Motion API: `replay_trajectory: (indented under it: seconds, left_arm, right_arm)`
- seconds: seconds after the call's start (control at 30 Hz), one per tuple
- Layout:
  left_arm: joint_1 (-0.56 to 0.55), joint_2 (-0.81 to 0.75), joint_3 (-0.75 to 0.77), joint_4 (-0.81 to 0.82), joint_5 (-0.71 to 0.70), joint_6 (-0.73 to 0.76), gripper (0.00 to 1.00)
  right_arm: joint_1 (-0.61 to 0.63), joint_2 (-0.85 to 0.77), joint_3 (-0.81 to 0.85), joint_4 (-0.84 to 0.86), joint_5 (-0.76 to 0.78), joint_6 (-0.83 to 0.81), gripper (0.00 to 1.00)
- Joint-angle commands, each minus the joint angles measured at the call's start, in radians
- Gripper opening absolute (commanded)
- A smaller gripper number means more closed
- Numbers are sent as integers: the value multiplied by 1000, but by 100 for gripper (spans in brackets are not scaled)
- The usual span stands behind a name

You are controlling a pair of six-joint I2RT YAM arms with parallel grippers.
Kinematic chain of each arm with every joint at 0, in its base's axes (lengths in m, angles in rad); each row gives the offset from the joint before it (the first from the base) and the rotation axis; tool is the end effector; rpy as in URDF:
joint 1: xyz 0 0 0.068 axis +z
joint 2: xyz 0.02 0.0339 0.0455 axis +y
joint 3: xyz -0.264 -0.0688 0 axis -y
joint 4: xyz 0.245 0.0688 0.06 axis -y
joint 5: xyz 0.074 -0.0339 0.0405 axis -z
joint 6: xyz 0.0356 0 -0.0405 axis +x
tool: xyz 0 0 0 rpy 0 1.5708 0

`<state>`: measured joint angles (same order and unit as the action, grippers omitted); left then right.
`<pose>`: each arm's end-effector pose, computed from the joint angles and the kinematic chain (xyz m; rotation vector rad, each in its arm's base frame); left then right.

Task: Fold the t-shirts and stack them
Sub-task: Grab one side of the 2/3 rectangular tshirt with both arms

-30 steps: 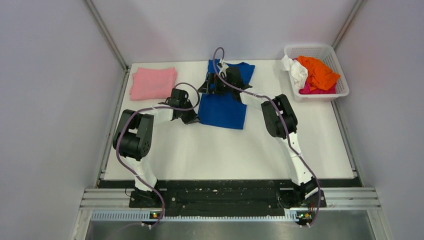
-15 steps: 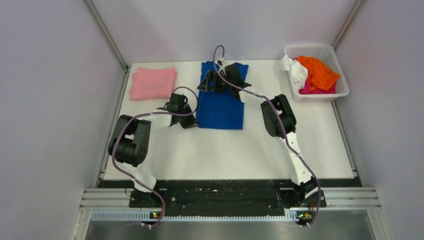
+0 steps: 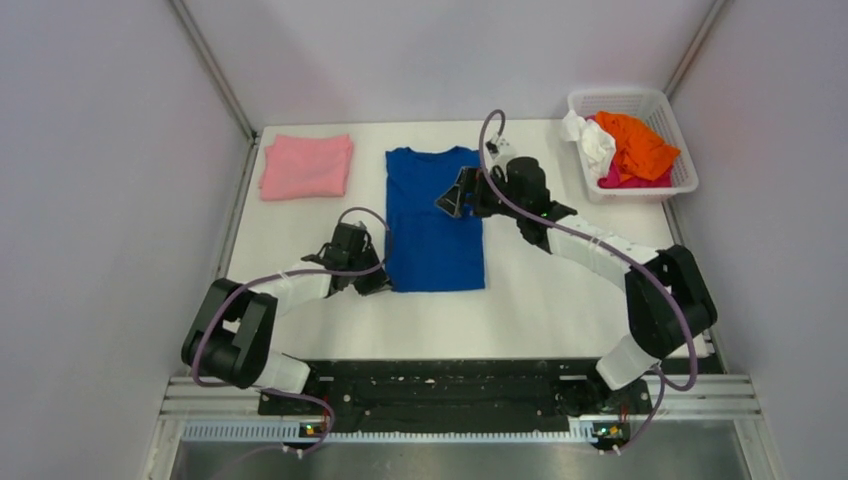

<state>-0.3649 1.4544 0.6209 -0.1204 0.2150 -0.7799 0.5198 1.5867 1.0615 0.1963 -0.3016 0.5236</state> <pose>0.2415 -0.1004 0.1460 -0.4568 2.6123 -0.6978 0.3145 0.1922 0.2717 -0.2135 1.9996 0.9761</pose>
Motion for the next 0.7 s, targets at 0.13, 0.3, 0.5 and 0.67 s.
replay_trajectory:
  seconds: [0.13,0.3,0.5,0.67]
  left_arm:
    - [-22,-90,-73,-22,-47,-16,0]
    - [-24,-94,-69,-23,-45,-18,0]
    - [-23,-87,-68,-37,-55,-18,0]
    - [-24,-82,-75,-39,-54,-21,0]
  right_arm:
    - [39,162,85,62,-112,-18,99]
    - [39,328,229,18,-99,-23,99]
    - [29,476,289,35,-68,-9,99]
    - [-9,555,294,104,-79,8,98]
